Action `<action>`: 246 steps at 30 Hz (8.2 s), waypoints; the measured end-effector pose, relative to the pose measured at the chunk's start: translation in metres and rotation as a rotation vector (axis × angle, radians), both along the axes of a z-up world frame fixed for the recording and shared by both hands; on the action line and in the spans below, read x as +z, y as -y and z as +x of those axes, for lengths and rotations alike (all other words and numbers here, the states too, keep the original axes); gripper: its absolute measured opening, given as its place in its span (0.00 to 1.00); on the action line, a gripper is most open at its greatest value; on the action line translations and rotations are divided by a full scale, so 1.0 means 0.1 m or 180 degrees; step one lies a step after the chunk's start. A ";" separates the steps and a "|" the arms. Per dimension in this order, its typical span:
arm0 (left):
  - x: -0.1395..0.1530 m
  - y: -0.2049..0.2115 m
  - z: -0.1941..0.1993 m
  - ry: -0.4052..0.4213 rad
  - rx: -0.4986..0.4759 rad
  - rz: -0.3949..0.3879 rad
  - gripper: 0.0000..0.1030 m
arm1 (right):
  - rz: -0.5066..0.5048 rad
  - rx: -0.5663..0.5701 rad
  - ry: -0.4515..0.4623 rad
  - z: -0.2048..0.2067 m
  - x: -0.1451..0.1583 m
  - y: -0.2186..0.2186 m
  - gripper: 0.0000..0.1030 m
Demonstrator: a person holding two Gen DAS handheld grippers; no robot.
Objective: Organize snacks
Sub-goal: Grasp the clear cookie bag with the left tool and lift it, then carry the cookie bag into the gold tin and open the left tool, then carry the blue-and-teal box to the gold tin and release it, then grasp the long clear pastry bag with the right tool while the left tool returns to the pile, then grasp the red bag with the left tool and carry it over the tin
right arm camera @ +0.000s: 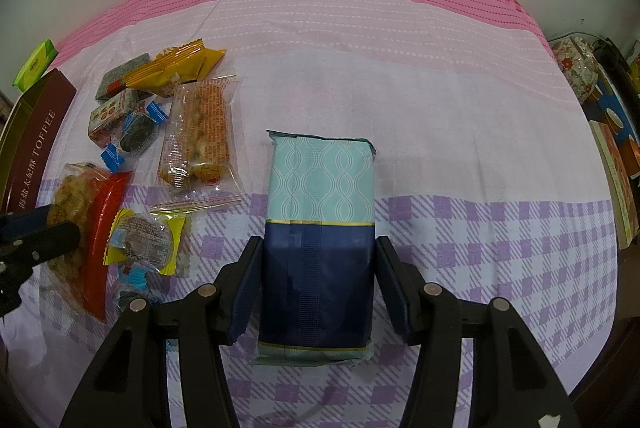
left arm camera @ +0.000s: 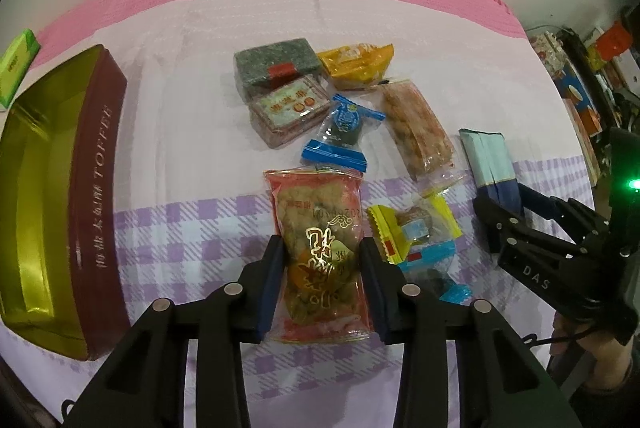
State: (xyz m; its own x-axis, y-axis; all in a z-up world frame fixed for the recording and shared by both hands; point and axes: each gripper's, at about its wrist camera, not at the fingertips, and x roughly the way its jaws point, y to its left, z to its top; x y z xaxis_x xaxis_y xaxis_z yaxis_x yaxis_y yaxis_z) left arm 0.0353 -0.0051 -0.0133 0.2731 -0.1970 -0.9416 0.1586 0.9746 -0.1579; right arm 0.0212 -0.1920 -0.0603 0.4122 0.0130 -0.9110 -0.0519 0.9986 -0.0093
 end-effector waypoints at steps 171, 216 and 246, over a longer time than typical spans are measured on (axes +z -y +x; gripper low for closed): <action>0.40 -3.90 -0.72 0.0619 0.2571 0.0690 0.84 | 0.0410 0.1733 0.0034 0.06 0.34 -3.64 0.51; 0.60 -0.74 -0.16 0.0620 0.0082 0.0366 0.85 | 0.0024 0.0033 0.0126 0.34 0.03 -0.13 0.34; -0.40 0.16 0.06 0.0067 -0.0074 0.0463 0.70 | 0.0015 0.0025 0.0141 0.03 0.02 0.09 0.38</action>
